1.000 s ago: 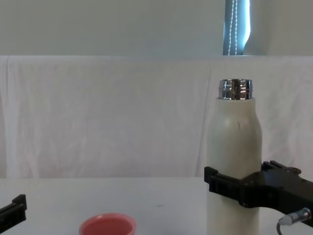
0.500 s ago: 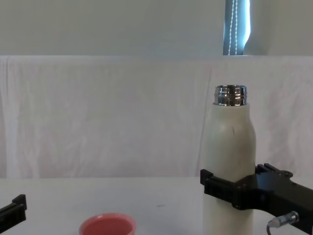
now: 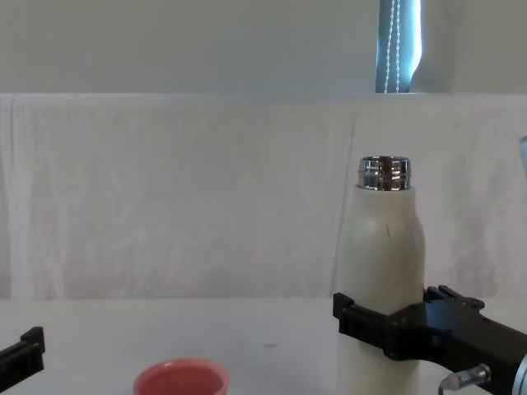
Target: Grasp the thermos with one hand and pour water into the cup lid.
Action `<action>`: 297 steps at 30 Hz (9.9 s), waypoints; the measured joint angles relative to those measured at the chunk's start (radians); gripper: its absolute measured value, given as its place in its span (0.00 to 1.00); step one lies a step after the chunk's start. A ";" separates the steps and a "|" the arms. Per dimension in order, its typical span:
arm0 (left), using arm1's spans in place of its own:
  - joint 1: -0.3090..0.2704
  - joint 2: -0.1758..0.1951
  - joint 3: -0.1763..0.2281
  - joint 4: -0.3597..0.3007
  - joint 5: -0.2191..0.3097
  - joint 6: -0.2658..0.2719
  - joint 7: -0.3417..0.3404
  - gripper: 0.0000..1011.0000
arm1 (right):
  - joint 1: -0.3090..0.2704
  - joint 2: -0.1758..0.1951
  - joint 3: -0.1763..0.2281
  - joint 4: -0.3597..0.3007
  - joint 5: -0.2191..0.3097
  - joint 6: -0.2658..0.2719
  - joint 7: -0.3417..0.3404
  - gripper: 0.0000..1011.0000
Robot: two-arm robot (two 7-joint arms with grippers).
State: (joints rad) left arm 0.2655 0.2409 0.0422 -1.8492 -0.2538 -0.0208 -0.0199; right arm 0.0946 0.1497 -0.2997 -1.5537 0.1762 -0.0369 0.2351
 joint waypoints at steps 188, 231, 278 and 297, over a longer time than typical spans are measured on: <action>0.000 0.000 0.000 0.000 0.000 0.000 0.000 0.99 | -0.267 -0.081 0.191 -0.100 -0.194 -0.145 -0.168 0.99; 0.000 0.000 0.000 0.000 0.000 0.000 0.000 0.99 | -0.196 -0.058 0.159 -0.061 -0.191 -0.085 -0.119 0.99; 0.000 0.000 0.000 0.000 0.000 0.000 0.000 0.99 | -0.198 -0.060 0.162 -0.062 -0.190 -0.087 -0.120 0.99; 0.000 0.000 0.000 0.000 0.000 0.000 0.000 0.99 | -0.198 -0.060 0.162 -0.062 -0.190 -0.087 -0.120 0.99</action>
State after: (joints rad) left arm 0.2654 0.2409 0.0422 -1.8492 -0.2538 -0.0208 -0.0199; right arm -0.1030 0.0901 -0.1377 -1.6157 -0.0140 -0.1238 0.1152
